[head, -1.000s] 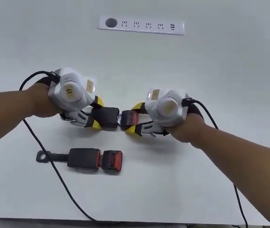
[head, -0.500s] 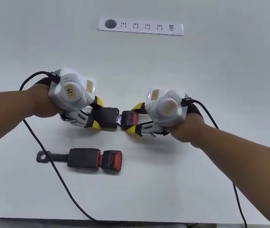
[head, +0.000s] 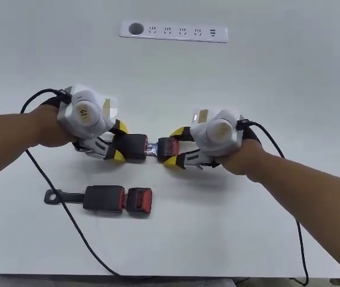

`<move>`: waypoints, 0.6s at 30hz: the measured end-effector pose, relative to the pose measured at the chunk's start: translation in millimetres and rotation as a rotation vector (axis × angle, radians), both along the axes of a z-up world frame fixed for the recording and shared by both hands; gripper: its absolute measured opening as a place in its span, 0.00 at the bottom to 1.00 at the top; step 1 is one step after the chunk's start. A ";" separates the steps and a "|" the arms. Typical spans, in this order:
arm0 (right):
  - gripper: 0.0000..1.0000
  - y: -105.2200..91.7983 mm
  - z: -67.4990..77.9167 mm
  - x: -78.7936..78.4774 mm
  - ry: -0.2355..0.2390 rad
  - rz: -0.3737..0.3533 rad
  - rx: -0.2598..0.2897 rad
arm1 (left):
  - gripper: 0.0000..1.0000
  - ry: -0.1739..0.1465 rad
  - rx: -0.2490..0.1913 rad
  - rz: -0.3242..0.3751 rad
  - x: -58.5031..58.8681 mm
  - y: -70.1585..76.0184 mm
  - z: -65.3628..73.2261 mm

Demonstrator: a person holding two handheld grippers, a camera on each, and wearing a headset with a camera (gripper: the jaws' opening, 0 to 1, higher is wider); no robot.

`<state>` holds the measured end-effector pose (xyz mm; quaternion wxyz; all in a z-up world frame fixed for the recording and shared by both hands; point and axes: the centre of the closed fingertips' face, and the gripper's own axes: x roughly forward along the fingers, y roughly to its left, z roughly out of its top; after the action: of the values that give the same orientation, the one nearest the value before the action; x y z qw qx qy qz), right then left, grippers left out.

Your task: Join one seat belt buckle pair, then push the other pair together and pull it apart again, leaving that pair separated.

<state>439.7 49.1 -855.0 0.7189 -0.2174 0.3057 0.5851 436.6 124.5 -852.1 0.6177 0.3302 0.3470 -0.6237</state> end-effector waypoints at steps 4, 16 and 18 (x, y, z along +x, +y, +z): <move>0.36 0.1 0.5 -0.9 -0.005 0.007 -0.004 | 0.34 0.001 0.001 0.002 0.1 -0.4 -0.1; 0.36 -14.4 -1.0 -3.8 -0.008 -0.005 -0.002 | 0.34 0.002 0.002 0.004 0.4 -0.3 -0.7; 0.36 -18.9 -1.0 -3.5 -0.009 -0.006 -0.002 | 0.34 0.002 0.003 0.005 0.4 -0.2 -0.6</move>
<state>436.2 30.2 -856.0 0.7219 -0.2197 0.3038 0.5816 436.9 124.3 -852.7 0.6184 0.3296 0.3493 -0.6221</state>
